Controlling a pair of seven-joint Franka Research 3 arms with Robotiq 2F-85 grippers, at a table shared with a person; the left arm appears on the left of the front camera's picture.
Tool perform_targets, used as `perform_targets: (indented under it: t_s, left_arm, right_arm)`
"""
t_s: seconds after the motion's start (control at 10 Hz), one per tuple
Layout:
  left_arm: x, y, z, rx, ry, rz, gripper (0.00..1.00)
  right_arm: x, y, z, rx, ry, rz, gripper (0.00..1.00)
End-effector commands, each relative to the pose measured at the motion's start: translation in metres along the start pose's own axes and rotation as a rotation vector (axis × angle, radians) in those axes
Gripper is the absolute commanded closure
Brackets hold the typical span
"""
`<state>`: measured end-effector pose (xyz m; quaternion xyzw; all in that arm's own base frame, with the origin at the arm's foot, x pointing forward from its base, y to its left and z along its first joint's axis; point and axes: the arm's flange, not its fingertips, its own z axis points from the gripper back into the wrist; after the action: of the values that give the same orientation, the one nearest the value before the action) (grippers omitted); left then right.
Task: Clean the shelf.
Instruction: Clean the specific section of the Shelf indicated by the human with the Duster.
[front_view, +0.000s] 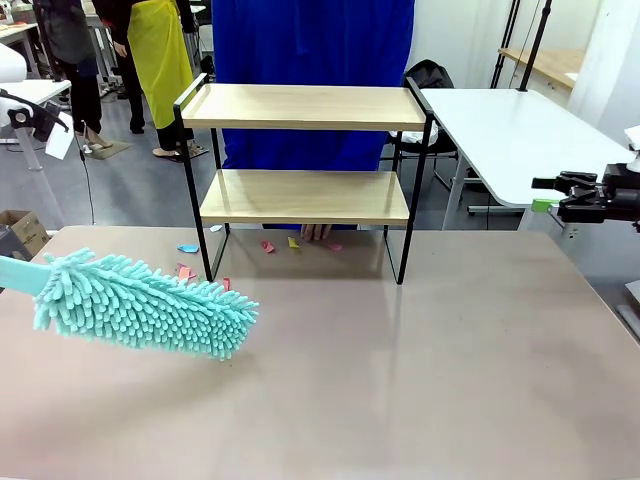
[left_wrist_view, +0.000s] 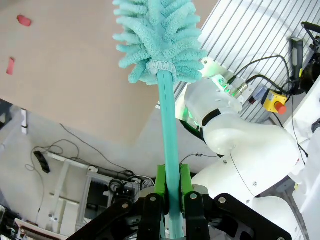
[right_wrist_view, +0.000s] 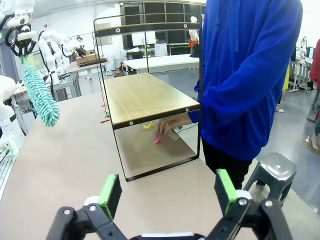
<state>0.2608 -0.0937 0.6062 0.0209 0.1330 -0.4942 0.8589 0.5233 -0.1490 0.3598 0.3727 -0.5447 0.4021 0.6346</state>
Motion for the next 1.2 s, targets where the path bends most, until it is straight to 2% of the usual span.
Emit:
perform_targets:
  t_s: [0.0, 1.1]
  left_arm:
    - [-0.001, -0.0033, -0.0023, 0.002, -0.02, 0.014, 0.87]
    - [-0.001, -0.0033, -0.0023, 0.002, -0.02, 0.014, 0.87]
  right_arm:
    - [0.0047, -0.0002, -0.0016, -0.006, 0.024, -0.01, 0.0]
    - [0.0047, -0.0002, -0.0016, -0.006, 0.024, -0.01, 0.0]
